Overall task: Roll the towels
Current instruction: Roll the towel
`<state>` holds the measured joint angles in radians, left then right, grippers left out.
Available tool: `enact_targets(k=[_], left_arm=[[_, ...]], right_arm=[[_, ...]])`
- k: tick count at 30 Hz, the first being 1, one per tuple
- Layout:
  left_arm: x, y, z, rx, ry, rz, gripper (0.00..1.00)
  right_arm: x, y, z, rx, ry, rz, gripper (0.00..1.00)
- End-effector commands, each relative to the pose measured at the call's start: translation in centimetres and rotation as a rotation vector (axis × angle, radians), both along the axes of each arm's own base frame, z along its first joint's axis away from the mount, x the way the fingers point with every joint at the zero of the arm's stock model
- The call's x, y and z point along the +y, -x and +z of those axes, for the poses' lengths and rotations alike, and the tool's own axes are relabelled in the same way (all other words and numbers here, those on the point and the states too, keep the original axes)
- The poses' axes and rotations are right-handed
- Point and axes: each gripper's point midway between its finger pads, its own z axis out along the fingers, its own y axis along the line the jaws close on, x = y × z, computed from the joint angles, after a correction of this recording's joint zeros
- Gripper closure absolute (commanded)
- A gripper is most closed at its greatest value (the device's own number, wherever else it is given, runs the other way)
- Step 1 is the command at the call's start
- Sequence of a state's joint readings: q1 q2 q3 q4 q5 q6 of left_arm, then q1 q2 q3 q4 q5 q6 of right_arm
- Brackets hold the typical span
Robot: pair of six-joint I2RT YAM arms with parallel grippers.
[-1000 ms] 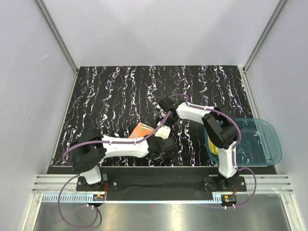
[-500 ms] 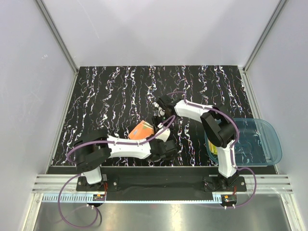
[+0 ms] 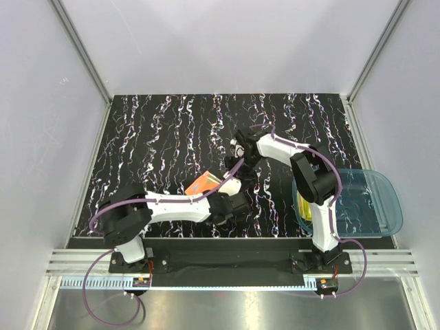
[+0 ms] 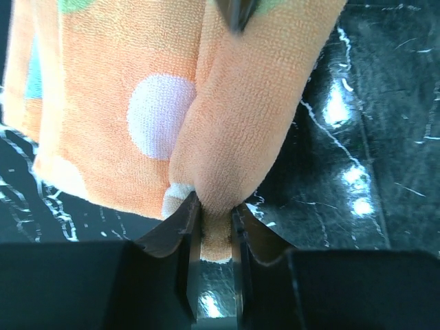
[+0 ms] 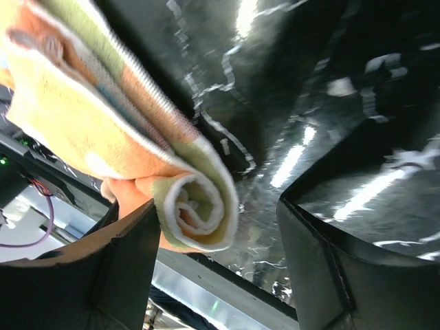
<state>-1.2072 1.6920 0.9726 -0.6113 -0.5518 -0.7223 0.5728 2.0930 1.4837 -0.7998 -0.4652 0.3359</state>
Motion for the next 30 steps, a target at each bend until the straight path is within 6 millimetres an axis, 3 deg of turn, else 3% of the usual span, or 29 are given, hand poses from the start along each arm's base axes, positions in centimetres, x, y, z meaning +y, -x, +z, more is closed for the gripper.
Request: enact_targets(k=[1, 9, 16, 25, 30], left_arm=[[-1.8, 3.0, -0.7, 0.205, 0.117, -0.04, 0.89], [-3.3, 2.2, 2.0, 0.297, 0.296, -0.015, 0.9], [-5.7, 3.0, 4.9, 0.418, 0.467, -0.07, 0.89], [-6.4, 3.3, 4.6, 0.612, 0.62, -0.014, 0.89], [-6.6, 2.6, 3.9, 0.688, 0.715, 0.025, 0.89]], right_arm=[[-1.6, -1.8, -0.7, -0.038, 0.045, -0.003, 0.25], [-3.3, -2.2, -0.5, -0.052, 0.073, -0.021, 0.25], [-4.7, -3.3, 0.7, -0.086, 0.105, -0.041, 0.25], [-6.6, -4.5, 4.4, -0.186, 0.133, -0.086, 0.23], [-6.4, -3.8, 6.7, -0.221, 0.064, -0.097, 0.23]])
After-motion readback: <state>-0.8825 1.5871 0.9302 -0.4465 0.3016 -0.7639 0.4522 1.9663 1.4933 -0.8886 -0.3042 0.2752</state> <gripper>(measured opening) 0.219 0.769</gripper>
